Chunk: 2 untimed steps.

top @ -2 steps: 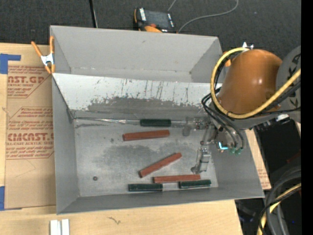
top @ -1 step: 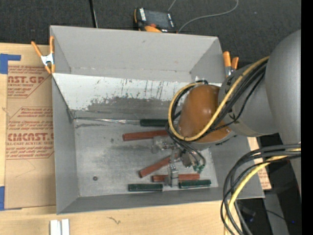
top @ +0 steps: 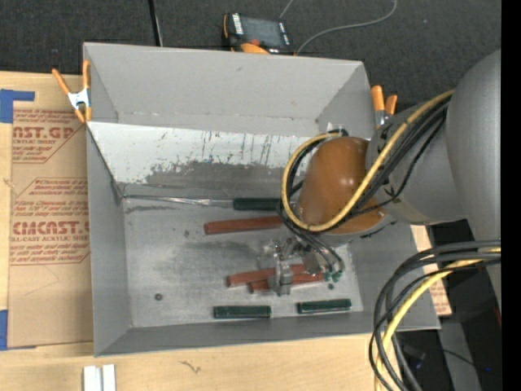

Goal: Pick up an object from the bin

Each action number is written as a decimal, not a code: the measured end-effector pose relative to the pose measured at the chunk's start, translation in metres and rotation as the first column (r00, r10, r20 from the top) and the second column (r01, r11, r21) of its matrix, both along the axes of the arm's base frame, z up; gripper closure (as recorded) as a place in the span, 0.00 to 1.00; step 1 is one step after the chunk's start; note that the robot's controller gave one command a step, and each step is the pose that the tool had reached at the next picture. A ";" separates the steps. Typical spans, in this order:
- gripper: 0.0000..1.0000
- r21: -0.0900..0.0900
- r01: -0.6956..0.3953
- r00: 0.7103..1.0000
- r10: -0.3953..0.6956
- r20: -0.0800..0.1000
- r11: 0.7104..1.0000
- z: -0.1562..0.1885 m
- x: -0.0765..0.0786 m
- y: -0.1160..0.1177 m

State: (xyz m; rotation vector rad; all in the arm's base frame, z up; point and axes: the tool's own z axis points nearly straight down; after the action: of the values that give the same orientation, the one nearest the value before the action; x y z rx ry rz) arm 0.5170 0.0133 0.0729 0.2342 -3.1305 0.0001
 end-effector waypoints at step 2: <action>1.00 0.000 0.000 1.000 0.000 -0.003 1.000 0.000 -0.001 0.000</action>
Offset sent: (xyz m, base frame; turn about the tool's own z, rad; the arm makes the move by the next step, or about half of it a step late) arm 0.0000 0.0000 0.0000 0.0000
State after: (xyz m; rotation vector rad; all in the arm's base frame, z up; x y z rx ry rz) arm 0.5163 0.0132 0.0725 0.2340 -3.1280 0.0004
